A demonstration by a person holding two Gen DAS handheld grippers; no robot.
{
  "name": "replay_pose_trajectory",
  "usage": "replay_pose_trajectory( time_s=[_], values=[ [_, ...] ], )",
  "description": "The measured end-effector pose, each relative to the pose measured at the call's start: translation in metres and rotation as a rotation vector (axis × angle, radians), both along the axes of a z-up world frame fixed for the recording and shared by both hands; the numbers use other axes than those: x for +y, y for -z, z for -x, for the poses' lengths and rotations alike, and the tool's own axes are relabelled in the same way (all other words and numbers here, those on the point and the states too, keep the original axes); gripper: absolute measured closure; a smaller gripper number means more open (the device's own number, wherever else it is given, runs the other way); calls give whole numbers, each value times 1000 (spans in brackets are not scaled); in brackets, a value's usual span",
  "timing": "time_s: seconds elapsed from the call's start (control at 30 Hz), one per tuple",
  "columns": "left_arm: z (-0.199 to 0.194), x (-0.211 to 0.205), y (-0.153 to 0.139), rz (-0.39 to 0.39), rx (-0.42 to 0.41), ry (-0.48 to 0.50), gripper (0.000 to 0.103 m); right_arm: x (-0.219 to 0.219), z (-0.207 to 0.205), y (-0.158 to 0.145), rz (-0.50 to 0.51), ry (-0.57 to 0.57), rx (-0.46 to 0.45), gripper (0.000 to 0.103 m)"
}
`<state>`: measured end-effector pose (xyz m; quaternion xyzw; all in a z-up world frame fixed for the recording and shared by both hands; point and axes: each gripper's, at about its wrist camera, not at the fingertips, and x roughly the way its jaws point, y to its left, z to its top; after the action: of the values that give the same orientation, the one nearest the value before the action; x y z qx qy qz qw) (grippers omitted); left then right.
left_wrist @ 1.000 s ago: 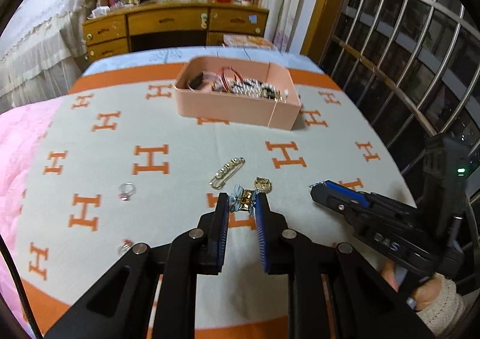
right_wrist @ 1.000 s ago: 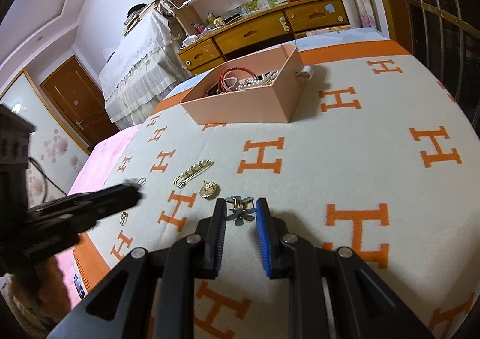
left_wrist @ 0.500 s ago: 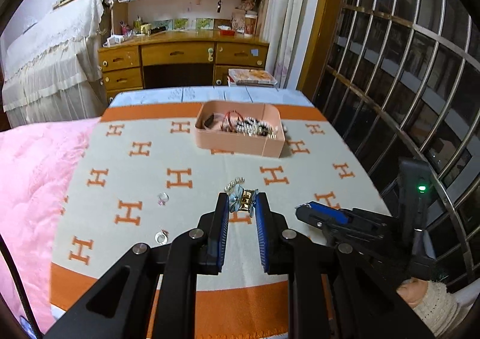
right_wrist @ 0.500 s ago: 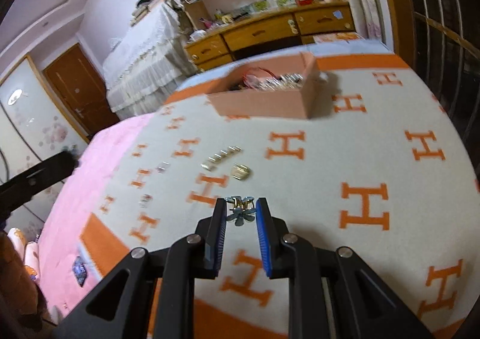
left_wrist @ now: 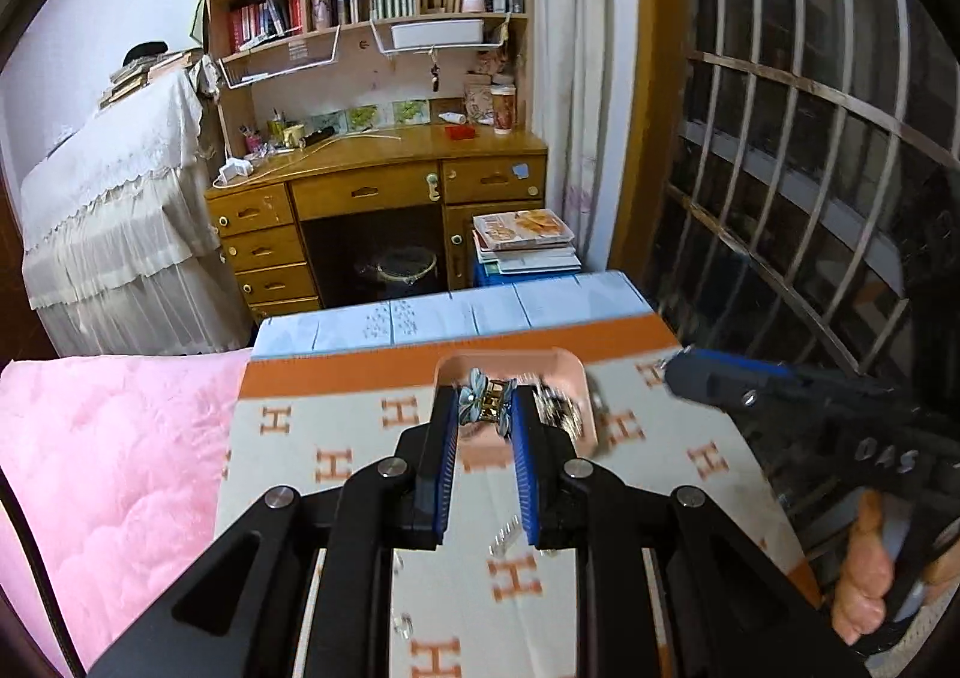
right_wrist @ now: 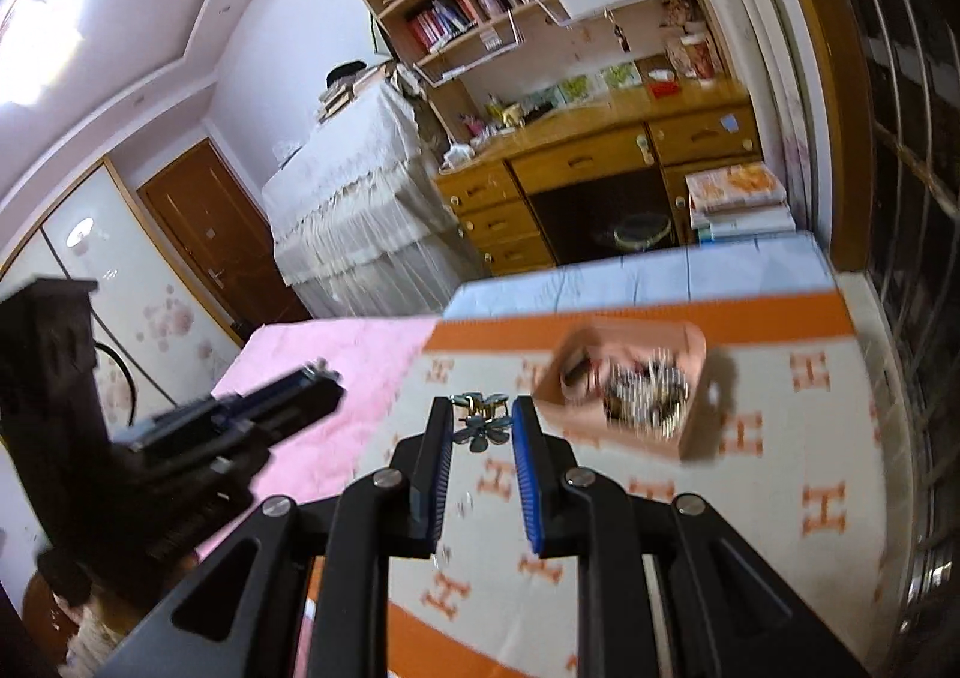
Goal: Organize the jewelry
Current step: 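Carry the earrings into the pink box with the left tool while the right tool drops its stud there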
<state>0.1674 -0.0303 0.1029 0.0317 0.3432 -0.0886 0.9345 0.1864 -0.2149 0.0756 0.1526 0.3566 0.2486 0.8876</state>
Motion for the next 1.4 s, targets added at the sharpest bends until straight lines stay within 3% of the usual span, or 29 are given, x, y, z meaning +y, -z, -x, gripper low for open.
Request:
replay_pose_trajectory(
  time_s=[0.1, 0.2, 0.47, 0.73, 0.77, 0.83, 0.87, 0.9, 0.93, 1.17, 1.33, 1.4],
  values=[
    [-44, 1, 3, -15, 24, -23, 88, 4, -39, -6, -8, 21, 44, 83],
    [-86, 2, 22, -13, 71, -28, 88, 10, -85, 9, 11, 44, 123, 83],
    [-182, -6, 116, -3, 224, -27, 87, 21, -183, 122, 57, 99, 398, 83],
    [-226, -14, 200, -16, 354, -16, 87, 22, -219, 185, 78, 147, 479, 82],
    [-229, -14, 208, -19, 367, -15, 86, 23, -222, 189, 84, 151, 480, 82],
    [-233, -14, 216, -6, 388, -7, 68, 24, -224, 194, 91, 158, 477, 82],
    [-234, -14, 217, 1, 391, -3, 61, 24, -226, 195, 91, 159, 475, 82],
    [-234, -13, 218, 8, 388, 1, 46, 25, -226, 196, 92, 158, 470, 81],
    [-232, -12, 217, 7, 369, 0, 41, 26, -226, 196, 98, 157, 463, 81],
    [-214, 6, 194, 29, 333, 3, 41, 24, -207, 179, 69, 140, 414, 80],
    [-178, 22, 166, -1, 223, 7, 41, 23, -176, 154, 54, 102, 359, 80],
    [-162, 32, 154, 22, 205, 14, 41, 20, -159, 143, 53, 96, 336, 80]
  ],
)
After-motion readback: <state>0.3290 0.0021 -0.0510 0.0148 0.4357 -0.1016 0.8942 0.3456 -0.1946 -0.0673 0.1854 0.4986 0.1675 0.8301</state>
